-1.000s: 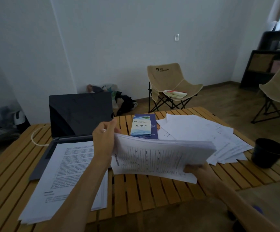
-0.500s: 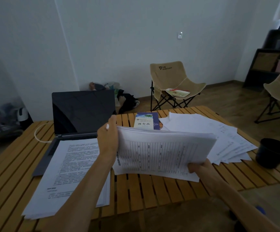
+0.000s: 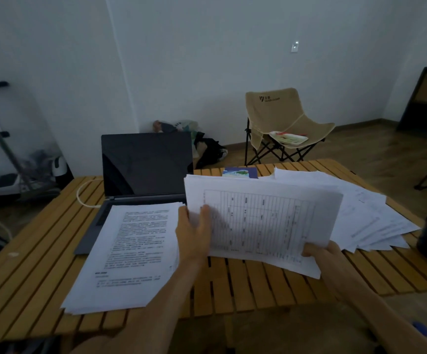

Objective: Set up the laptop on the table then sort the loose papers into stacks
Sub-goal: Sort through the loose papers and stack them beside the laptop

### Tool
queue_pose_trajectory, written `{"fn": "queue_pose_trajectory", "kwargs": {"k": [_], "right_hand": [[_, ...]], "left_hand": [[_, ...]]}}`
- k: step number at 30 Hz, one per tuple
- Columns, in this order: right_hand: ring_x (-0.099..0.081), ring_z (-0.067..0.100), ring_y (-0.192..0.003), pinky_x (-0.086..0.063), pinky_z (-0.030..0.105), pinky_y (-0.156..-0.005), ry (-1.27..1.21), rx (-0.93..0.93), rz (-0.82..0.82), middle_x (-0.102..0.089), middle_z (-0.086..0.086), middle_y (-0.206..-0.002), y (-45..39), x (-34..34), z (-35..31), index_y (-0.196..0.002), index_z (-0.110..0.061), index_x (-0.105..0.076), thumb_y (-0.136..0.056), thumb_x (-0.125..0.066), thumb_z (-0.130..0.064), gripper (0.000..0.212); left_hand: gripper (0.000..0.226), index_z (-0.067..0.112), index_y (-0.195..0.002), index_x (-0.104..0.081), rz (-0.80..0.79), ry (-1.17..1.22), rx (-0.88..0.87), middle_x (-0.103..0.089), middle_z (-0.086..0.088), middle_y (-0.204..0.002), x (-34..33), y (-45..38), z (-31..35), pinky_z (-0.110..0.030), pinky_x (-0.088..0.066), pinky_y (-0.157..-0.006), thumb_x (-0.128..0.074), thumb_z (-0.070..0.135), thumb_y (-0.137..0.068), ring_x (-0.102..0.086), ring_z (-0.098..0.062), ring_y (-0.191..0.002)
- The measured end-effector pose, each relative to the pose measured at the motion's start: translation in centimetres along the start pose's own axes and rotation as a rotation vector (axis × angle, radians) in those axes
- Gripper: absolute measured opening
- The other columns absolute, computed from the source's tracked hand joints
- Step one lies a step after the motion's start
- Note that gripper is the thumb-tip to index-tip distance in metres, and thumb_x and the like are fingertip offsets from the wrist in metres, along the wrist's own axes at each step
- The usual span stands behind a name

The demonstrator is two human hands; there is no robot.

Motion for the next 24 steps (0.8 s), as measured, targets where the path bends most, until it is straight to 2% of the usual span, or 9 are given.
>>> {"fn": "queue_pose_trajectory", "kwargs": {"k": [3, 7, 10, 13, 15, 17, 18, 20, 24], "right_hand": [[-0.055, 0.025, -0.087, -0.045, 0.034, -0.068, 0.011, -0.009, 0.043, -0.059, 0.011, -0.097, 0.3, 0.0, 0.2, -0.091, -0.017, -0.058, -0.089, -0.056, 0.006, 0.024], [-0.053, 0.027, -0.087, -0.044, 0.036, -0.069, 0.014, -0.037, 0.066, -0.058, 0.013, -0.1, 0.7, -0.3, 0.1, -0.098, -0.013, -0.058, -0.089, -0.057, 0.004, 0.019], [-0.055, 0.029, -0.088, -0.045, 0.038, -0.071, -0.061, -0.054, 0.084, -0.058, 0.013, -0.098, 1.8, -1.6, -0.9, -0.098, -0.012, -0.058, -0.086, -0.059, 0.004, 0.019], [-0.065, 0.025, -0.084, -0.052, 0.036, -0.068, -0.152, 0.026, -0.072, -0.069, 0.007, -0.087, 3.1, -4.8, -3.9, -0.098, -0.009, -0.063, -0.09, -0.05, 0.009, 0.023], [-0.068, 0.026, -0.09, -0.056, 0.047, -0.076, -0.278, 0.038, -0.182, -0.071, 0.007, -0.097, 3.5, -7.1, -5.7, -0.106, -0.014, -0.063, -0.094, -0.049, 0.004, 0.025], [-0.066, 0.03, -0.092, -0.057, 0.047, -0.074, -0.341, -0.006, -0.24, -0.068, 0.011, -0.103, 3.6, -9.5, -6.8, -0.109, -0.014, -0.061, -0.095, -0.052, -0.004, 0.019], [-0.066, 0.029, -0.09, -0.058, 0.042, -0.068, -0.337, -0.042, -0.285, -0.068, 0.012, -0.103, 3.9, -10.9, -7.1, -0.109, -0.013, -0.061, -0.094, -0.055, -0.007, 0.017], [-0.067, 0.027, -0.09, -0.058, 0.036, -0.064, -0.296, -0.119, -0.397, -0.071, 0.01, -0.105, 4.3, -14.4, -6.6, -0.113, -0.012, -0.063, -0.09, -0.061, -0.01, 0.023], [-0.065, 0.026, -0.108, -0.061, 0.034, -0.071, -0.23, -0.26, -0.572, -0.07, 0.005, -0.119, 5.1, -21.1, -3.9, -0.122, -0.011, -0.062, -0.094, -0.056, -0.002, 0.03]], "left_hand": [[0.007, 0.009, -0.1, -0.047, -0.03, -0.031, 0.082, -0.055, 0.001, -0.085, -0.3, 0.4, -1.1, -0.02, -0.04, -0.059, -0.051, 0.012, -0.096, -0.054, -0.012, -0.078], [0.015, 0.008, -0.1, -0.049, -0.119, -0.108, 0.105, -0.057, 0.003, -0.086, 0.1, 0.2, -0.3, -0.012, -0.042, -0.054, -0.044, -0.004, -0.092, -0.055, -0.007, -0.078], [0.02, 0.01, -0.092, -0.052, -0.128, -0.164, 0.014, -0.055, 0.005, -0.082, 1.9, -1.2, 2.8, -0.012, -0.039, -0.05, -0.044, -0.007, -0.086, -0.053, -0.006, -0.073], [0.016, 0.01, -0.098, -0.052, -0.095, -0.378, -0.104, -0.053, 0.004, -0.085, 5.2, -5.3, 6.9, -0.02, -0.039, -0.058, -0.048, -0.002, -0.088, -0.05, -0.01, -0.074], [0.012, 0.014, -0.093, -0.05, -0.147, -0.603, -0.189, -0.054, 0.001, -0.087, 7.5, -9.1, 9.3, -0.031, -0.043, -0.065, -0.049, 0.003, -0.087, -0.053, -0.018, -0.078], [0.015, 0.02, -0.083, -0.047, -0.251, -0.829, -0.254, -0.059, -0.004, -0.09, 9.3, -12.6, 10.9, -0.038, -0.051, -0.074, -0.049, 0.005, -0.082, -0.058, -0.027, -0.086], [0.014, 0.02, -0.084, -0.048, -0.304, -0.937, -0.272, -0.061, -0.007, -0.096, 9.9, -14.2, 11.4, -0.041, -0.052, -0.08, -0.049, 0.006, -0.081, -0.059, -0.03, -0.091], [0.019, 0.017, -0.101, -0.053, -0.402, -1.141, -0.293, -0.061, -0.012, -0.112, 10.8, -17.1, 11.4, -0.043, -0.052, -0.087, -0.05, 0.008, -0.084, -0.058, -0.032, -0.1], [0.043, 0.019, -0.131, -0.05, -0.595, -1.434, -0.283, -0.054, -0.009, -0.129, 10.8, -21.4, 7.7, -0.042, -0.05, -0.092, -0.051, 0.014, -0.089, -0.056, -0.028, -0.109]]}}
Point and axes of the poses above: each hand's wrist, its own y-axis away from the middle knuckle, its own x-axis out of the back of the hand, z = x × y, the point moved 3 cm from there along -y, towards the middle knuckle
